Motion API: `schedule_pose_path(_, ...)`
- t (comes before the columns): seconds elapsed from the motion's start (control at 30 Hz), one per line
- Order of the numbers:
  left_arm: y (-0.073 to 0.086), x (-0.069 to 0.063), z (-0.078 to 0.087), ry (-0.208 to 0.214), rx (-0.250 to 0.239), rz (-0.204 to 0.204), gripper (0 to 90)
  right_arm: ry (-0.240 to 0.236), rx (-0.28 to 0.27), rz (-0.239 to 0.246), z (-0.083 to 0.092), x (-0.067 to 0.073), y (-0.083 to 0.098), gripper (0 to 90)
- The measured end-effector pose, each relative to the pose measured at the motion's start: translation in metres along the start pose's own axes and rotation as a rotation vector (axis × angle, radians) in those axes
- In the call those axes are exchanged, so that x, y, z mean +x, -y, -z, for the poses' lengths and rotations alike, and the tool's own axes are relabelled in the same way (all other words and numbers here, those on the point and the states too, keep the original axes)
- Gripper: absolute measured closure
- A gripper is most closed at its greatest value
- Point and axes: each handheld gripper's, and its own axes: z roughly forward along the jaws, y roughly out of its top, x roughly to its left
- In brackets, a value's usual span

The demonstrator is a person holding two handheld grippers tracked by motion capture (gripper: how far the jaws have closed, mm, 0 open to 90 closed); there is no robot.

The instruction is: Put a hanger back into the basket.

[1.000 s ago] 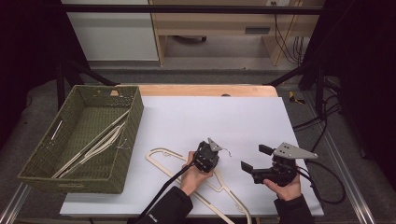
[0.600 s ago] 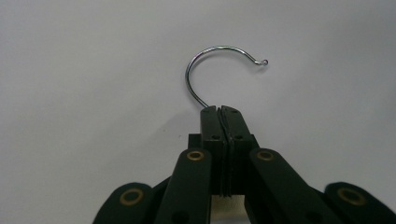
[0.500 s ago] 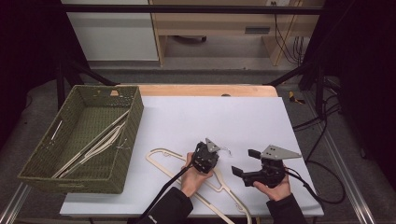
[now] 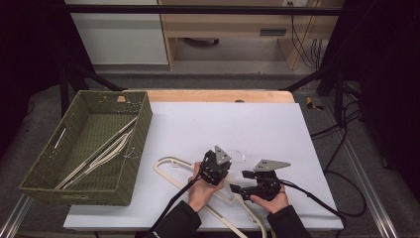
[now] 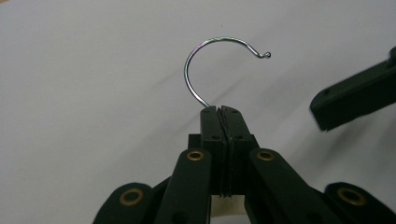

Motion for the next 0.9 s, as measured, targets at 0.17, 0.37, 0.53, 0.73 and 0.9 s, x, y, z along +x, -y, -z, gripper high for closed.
schedule_pose_path(0.17,0.0,0.0,0.0,-0.002,0.001,-0.007,89.0,-0.041,0.066,-0.023,-0.016,-0.002,0.006,43.4)
schedule_pose_path(0.37,0.001,0.0,0.0,-0.003,0.0,-0.012,89.0,-0.101,0.101,-0.068,-0.027,-0.005,0.008,61.8)
schedule_pose_path(0.53,0.001,0.0,0.002,0.006,-0.006,-0.008,88.9,-0.118,0.108,-0.099,-0.028,-0.006,0.007,70.4)
schedule_pose_path(0.73,-0.001,0.006,0.013,0.056,-0.034,-0.012,86.7,-0.126,0.099,-0.12,-0.025,-0.005,0.005,72.1)
schedule_pose_path(0.9,-0.005,0.017,0.035,0.105,-0.087,-0.002,71.4,-0.116,0.078,-0.104,-0.02,-0.005,0.003,73.7)
